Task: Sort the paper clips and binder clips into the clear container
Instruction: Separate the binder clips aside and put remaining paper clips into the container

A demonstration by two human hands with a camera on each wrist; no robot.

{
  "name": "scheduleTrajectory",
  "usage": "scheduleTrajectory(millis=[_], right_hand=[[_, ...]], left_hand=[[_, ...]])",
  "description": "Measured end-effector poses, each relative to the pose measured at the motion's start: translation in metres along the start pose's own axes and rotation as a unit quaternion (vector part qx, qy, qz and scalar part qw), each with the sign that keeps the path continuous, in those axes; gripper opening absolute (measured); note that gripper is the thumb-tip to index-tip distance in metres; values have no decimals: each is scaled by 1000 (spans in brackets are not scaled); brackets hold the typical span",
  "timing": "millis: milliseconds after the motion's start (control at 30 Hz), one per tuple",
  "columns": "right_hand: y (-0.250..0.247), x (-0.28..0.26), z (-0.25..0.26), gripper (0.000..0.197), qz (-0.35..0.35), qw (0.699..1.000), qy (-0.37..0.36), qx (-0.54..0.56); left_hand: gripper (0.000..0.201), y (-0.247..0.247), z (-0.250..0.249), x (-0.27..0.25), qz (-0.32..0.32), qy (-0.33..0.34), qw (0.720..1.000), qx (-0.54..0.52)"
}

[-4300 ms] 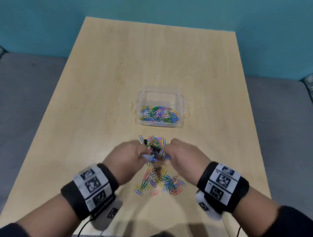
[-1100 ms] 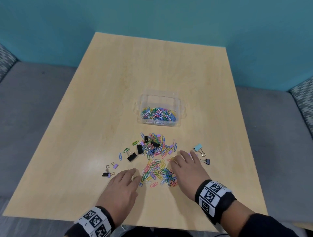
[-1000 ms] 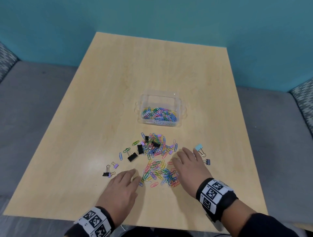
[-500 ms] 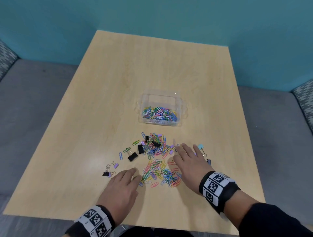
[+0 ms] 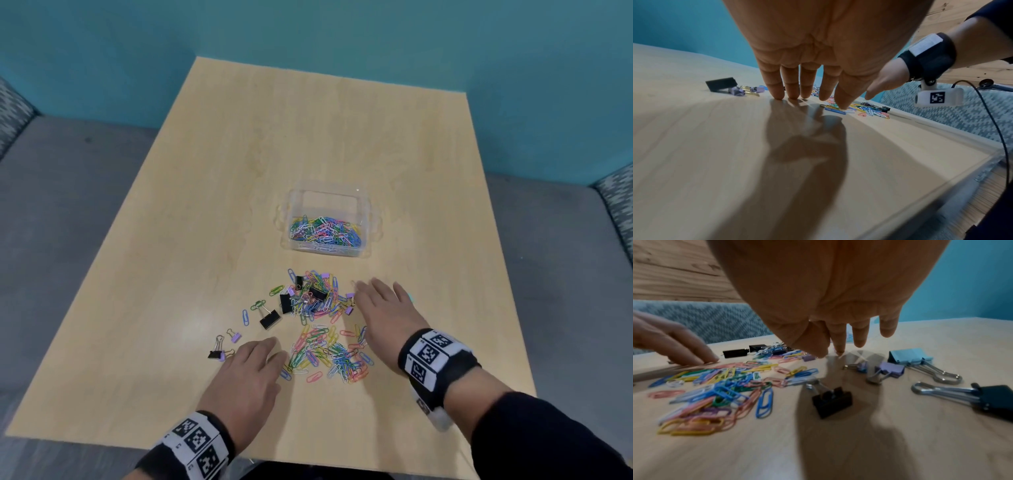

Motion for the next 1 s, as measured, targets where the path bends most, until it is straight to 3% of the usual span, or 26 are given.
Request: scheduleTrajectory(millis=[200,367,633,833,1000], right_hand=[[30,-24,17,73,7,1000,0,-20],[18,-11,12,83,-2,1000,13,10],[11,2,6,80,24,999,28,-21],[12,-10,9,77,36,996,61,-60],[39,-29,27,69,3,997,61,-48]], left_hand=[[54,-3,0,2,1,-9,1000,0],[46,-8,0,14,-27,-12,999,40],[60,-25,8,34,-41,-34,996,66],[51,-35,18,48,-56,-24,992,115],[54,-23,12,33,-30,-8,990,136]])
Point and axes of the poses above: each hand's wrist, its own x-axis towards the middle knuckle, its own y-axis out of the palm, z = x × y, the point moved 6 cm from there along x, towards the middle knuckle, and after that the axes turned 5 degrees about z, right-handed, at the moved point
